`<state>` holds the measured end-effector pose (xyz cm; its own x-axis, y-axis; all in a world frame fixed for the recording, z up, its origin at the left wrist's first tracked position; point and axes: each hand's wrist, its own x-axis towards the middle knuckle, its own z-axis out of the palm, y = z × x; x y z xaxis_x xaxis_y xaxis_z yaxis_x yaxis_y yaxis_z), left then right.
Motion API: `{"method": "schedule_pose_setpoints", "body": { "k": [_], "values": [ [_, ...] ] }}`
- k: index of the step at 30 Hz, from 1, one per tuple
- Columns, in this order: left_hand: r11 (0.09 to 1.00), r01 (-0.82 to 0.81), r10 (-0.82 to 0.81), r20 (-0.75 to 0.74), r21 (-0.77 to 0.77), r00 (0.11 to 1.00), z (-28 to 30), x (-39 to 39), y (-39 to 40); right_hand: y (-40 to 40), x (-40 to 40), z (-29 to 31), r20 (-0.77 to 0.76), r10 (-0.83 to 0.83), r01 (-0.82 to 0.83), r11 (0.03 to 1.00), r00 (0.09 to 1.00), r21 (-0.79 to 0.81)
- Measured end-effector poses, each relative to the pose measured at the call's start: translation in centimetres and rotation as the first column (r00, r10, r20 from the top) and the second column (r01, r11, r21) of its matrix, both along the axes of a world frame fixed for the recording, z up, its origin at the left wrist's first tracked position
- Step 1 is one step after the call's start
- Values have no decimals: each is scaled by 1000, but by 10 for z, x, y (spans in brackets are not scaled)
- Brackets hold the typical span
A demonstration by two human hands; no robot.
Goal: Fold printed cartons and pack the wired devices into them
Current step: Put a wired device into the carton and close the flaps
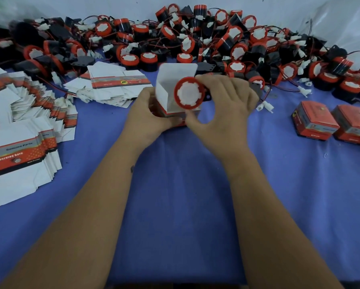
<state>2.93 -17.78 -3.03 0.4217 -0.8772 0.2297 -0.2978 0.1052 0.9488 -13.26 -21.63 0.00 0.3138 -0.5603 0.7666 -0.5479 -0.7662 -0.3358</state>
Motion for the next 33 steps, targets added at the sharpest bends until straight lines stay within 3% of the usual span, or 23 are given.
{"method": "schedule_pose_setpoints", "body": {
  "k": [4,6,8,11,15,19,23,25,28,31,33],
  "values": [
    [988,154,-154,22,25,988,-1,0,0,-3,1,-7,-110,54,-43,994,992,99],
    [984,177,-178,28,27,984,-2,0,-1,-4,2,-10,-137,66,-53,994,988,99],
    [985,171,-172,31,24,985,-2,-1,0,-7,2,-14,-256,67,-41,994,964,106],
    [992,117,-117,9,39,993,0,-4,0,-9,3,-15,-329,53,-19,994,943,105],
    [997,-71,72,-34,17,997,2,-2,0,-8,2,-10,-154,-41,57,993,987,103],
    [983,-183,183,-19,-5,983,-1,4,-2,-16,-5,-12,-286,-81,166,944,955,286],
    [985,-172,173,22,-25,985,0,2,-2,-16,-6,-13,-388,-124,251,922,913,295],
    [986,-163,164,37,-29,986,0,0,-1,-16,-6,-10,-294,-98,222,878,951,424],
    [990,-137,139,71,-36,988,1,1,1,-9,-5,-1,155,27,-134,665,988,734],
    [999,-42,42,76,-6,996,4,-2,4,-3,-3,6,510,29,-457,491,860,742],
    [999,35,-36,73,23,997,5,-4,5,-3,-2,6,607,-9,-525,490,795,695]
  ]
}}
